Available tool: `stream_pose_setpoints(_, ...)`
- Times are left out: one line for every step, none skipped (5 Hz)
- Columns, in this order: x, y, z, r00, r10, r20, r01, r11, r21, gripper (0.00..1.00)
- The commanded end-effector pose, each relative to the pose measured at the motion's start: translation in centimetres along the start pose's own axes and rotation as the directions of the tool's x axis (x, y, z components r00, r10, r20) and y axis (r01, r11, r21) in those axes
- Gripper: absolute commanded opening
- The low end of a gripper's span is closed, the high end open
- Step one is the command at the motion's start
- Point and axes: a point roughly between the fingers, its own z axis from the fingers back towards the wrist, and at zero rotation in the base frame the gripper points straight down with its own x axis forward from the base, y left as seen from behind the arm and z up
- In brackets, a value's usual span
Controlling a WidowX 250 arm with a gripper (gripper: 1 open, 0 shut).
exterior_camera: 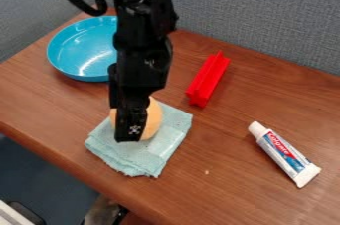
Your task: Put the yellow ball on the blue plate
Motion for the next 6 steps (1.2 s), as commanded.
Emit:
stream_pose_setpoints(0.2,0.1,-0.4,1.0,-0.004,0.01,0.004,1.0,0.003,1.0)
stream_pose_setpoints(0.3,0.3,-0.7,1.0,-0.002,0.011,0.002,1.0,-0.007,1.0)
stream_pose_setpoints(0.3,0.6,-0.9,1.0,0.0,0.013,0.0,1.0,-0.016,1.0)
stream_pose_setpoints(0.4,0.9,-1.4,1.0,0.001,0.013,0.0,1.0,-0.025,1.0)
stream_pose_setpoints(0.4,1.3,-1.6,1.0,0.003,0.012,-0.002,1.0,-0.029,1.0)
stream_pose_setpoints(0.5,1.7,-1.8,1.0,0.004,0.012,-0.004,0.999,-0.035,1.0)
